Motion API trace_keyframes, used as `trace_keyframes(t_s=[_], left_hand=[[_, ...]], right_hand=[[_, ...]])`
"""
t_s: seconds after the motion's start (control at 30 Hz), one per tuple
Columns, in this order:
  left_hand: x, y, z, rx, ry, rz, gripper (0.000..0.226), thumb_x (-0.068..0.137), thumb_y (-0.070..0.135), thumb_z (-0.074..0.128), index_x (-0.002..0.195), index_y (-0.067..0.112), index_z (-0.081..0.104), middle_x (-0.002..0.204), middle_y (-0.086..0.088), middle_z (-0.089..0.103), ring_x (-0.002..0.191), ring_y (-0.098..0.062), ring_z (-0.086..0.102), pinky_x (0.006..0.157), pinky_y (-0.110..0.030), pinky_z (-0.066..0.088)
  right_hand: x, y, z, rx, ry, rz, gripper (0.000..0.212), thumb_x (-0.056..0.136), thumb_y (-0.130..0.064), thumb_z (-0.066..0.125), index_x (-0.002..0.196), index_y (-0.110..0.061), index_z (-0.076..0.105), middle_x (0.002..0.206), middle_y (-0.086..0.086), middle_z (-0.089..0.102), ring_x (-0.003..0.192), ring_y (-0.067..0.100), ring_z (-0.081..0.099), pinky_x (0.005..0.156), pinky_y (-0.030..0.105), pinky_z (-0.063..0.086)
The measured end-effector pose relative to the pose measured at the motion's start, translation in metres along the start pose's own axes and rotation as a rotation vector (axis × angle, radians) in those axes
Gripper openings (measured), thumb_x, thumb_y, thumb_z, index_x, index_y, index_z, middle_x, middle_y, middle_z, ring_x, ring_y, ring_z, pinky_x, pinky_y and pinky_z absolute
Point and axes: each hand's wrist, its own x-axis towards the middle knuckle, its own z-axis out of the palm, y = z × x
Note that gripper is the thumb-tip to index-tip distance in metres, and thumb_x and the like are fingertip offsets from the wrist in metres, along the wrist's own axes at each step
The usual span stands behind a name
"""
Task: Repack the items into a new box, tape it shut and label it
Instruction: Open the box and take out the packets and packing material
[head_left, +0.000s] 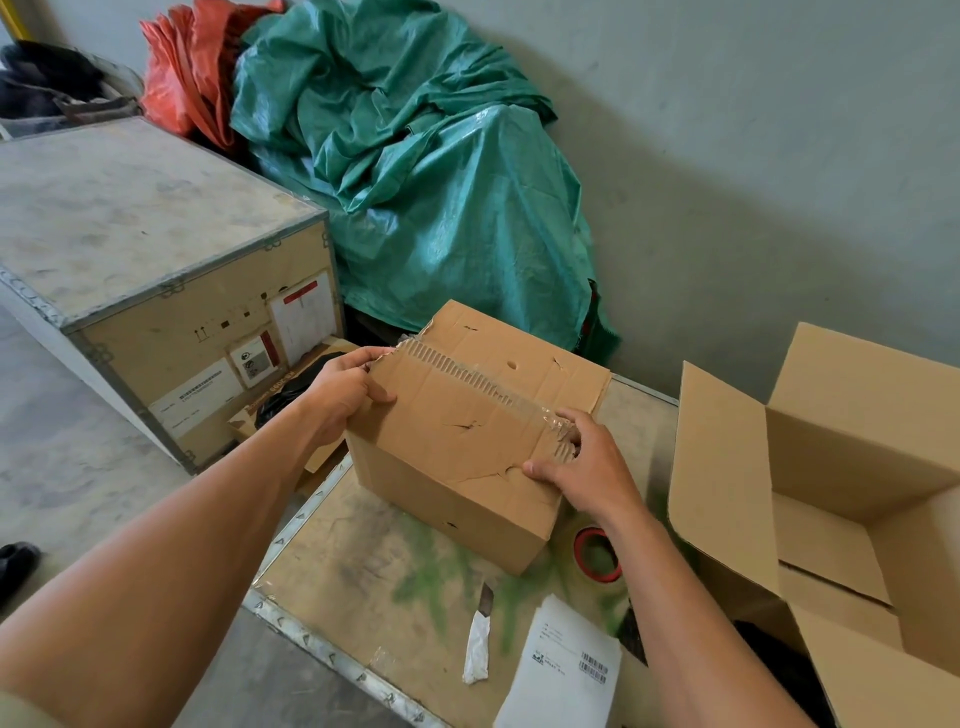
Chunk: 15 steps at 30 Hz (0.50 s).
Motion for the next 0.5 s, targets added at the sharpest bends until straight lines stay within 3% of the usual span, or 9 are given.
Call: trace_keyframes(t_s=[0.13, 0.5], left_hand=[[0.002, 0.002, 0.005, 0.019, 0.002, 0.023, 0.054, 0.086, -0.012, 0.061, 0.108, 0.036, 0.071, 0.125, 0.0, 0.059, 0.116, -0.029, 0.051, 0.108, -0.057, 0.04], [0.003, -0.001, 0.002, -0.002, -0.023, 0.047, 0.059, 0.084, -0.016, 0.06, 0.09, 0.04, 0.075, 0.124, -0.002, 0.064, 0.12, -0.031, 0.052, 0.107, -0.058, 0.042]], right_hand=[[0.014, -0.006, -0.009, -0.114, -0.14, -0.006, 0.084, 0.08, -0.037, 0.084, 0.15, -0.045, 0.039, 0.136, 0.002, 0.037, 0.135, 0.028, 0.038, 0.112, 0.052, 0.036], [0.033, -0.004, -0.008, -0.144, -0.229, 0.049, 0.085, 0.071, -0.037, 0.091, 0.143, -0.023, 0.048, 0.138, 0.004, 0.042, 0.128, 0.028, 0.047, 0.111, 0.053, 0.043]])
